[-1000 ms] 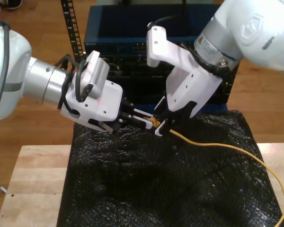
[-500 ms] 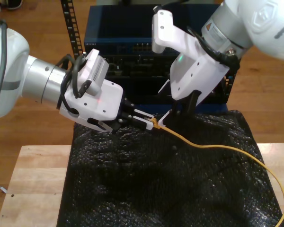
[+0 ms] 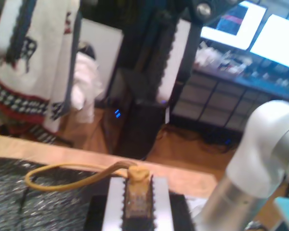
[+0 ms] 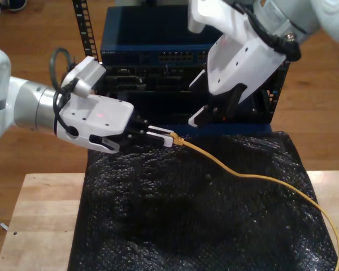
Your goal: Grab the cable and plug it in
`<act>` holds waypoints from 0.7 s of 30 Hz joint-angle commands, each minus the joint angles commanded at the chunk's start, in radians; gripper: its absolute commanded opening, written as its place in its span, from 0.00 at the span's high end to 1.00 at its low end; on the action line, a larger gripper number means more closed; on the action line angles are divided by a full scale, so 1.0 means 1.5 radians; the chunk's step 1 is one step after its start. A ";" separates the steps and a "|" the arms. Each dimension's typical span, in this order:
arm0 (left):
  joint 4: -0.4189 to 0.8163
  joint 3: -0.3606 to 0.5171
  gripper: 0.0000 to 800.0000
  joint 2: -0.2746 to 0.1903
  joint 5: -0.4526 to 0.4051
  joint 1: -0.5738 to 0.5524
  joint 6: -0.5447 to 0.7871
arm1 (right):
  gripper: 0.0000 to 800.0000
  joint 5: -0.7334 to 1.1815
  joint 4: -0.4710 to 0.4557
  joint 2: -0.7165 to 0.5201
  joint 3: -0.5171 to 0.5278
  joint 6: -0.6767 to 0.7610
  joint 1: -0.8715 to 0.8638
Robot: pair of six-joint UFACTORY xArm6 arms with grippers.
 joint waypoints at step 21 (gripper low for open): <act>-0.046 -0.014 0.99 0.069 0.121 0.041 -0.079 | 0.03 -0.085 0.003 -0.122 0.063 -0.158 0.016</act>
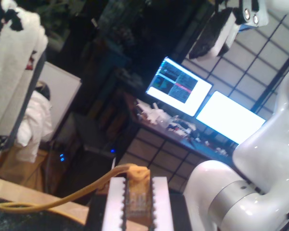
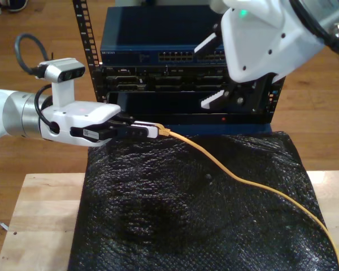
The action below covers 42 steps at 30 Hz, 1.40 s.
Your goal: Grab the cable and plug it in
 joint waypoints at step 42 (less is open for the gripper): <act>-0.082 -0.013 0.99 0.081 0.179 0.027 -0.041 | 0.00 -0.293 -0.004 -0.106 0.171 -0.088 0.198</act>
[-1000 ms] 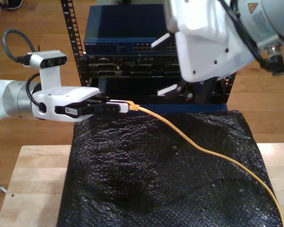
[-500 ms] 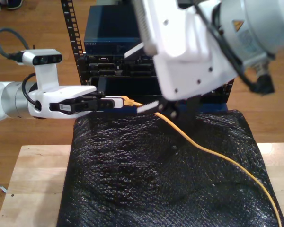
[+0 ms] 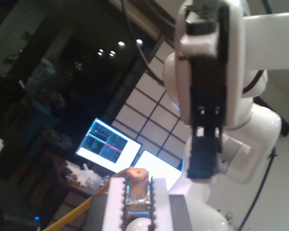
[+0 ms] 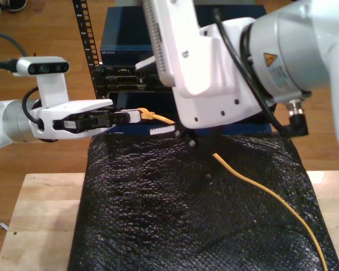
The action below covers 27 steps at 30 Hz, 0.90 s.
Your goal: Grab the cable and plug it in
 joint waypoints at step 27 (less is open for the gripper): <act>-0.033 -0.002 0.98 0.039 0.068 0.008 -0.062 | 0.20 -0.116 0.002 0.004 0.053 -0.039 0.058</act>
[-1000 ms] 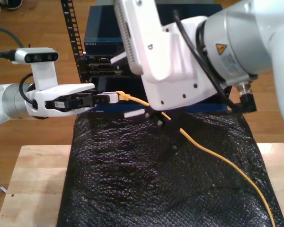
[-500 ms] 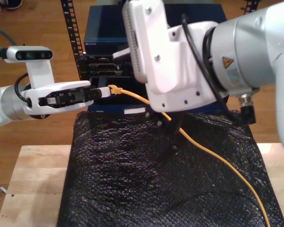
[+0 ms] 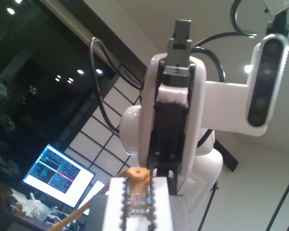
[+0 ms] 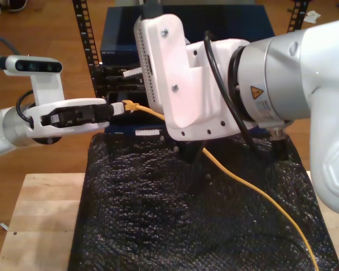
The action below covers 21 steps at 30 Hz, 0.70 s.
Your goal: Grab the cable and plug it in
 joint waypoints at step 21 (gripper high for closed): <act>-0.008 0.000 0.97 0.006 0.027 -0.001 0.002 | 0.53 -0.035 0.005 0.002 0.012 0.006 0.000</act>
